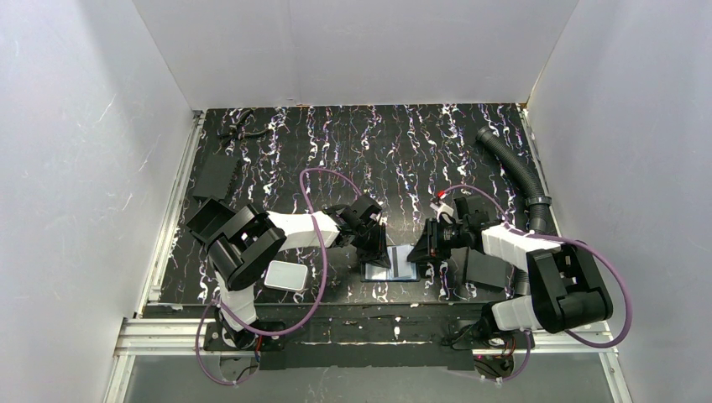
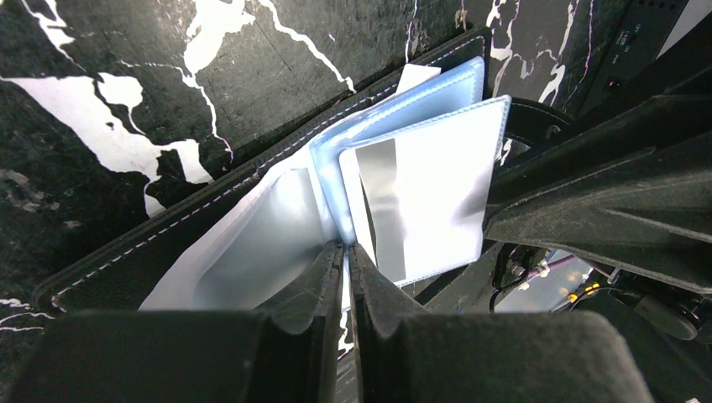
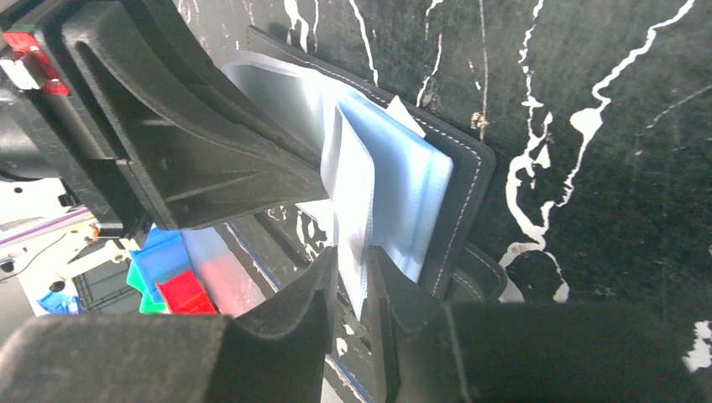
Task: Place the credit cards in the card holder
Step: Turn over the card slot in the card holder.
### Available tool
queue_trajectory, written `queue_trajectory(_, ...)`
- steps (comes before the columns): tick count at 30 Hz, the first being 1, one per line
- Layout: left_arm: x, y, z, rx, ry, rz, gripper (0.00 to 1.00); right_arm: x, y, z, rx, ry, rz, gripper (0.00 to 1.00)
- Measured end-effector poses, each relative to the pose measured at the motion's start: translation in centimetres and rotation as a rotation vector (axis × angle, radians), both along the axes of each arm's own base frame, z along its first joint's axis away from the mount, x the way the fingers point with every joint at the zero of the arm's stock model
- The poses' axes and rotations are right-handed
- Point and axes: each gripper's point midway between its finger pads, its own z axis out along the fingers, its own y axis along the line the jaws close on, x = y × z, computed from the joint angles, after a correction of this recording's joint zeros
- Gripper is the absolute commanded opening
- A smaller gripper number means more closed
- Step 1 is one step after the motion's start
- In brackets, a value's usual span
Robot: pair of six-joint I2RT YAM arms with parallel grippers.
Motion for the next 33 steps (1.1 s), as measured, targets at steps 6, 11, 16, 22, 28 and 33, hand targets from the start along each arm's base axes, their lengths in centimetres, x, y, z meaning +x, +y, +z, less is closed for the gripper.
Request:
queue_trajectory(6, 0.0, 0.0, 0.0, -0.001, 0.0, -0.001, 0.07, -0.3, 0.5, 0.7, 0.046, 0.01, -0.007, 0.27)
queue_trajectory(11, 0.0, 0.0, 0.0, -0.002, -0.001, -0.001, 0.07, -0.4, 0.8, 1.0, 0.081, 0.023, -0.02, 0.27)
queue_trajectory(16, 0.0, 0.0, 0.1, -0.003, -0.001, -0.003, 0.13, -0.1, 0.9, 1.1, 0.092, 0.017, -0.029, 0.11)
queue_trajectory(22, -0.1, 0.0, 0.4, -0.004, -0.011, -0.011, 0.2, -0.1, 0.9, 1.1, 0.087, 0.022, -0.036, 0.16)
queue_trajectory(28, -0.9, 0.8, 1.0, 0.0, -0.016, -0.021, 0.27, -0.4, 1.1, 0.9, 0.076, 0.026, -0.028, 0.25)
queue_trajectory(33, -1.7, 1.9, 2.2, -0.01, -0.025, -0.02, 0.29, -0.8, 1.5, 1.1, 0.077, 0.024, -0.007, 0.25)
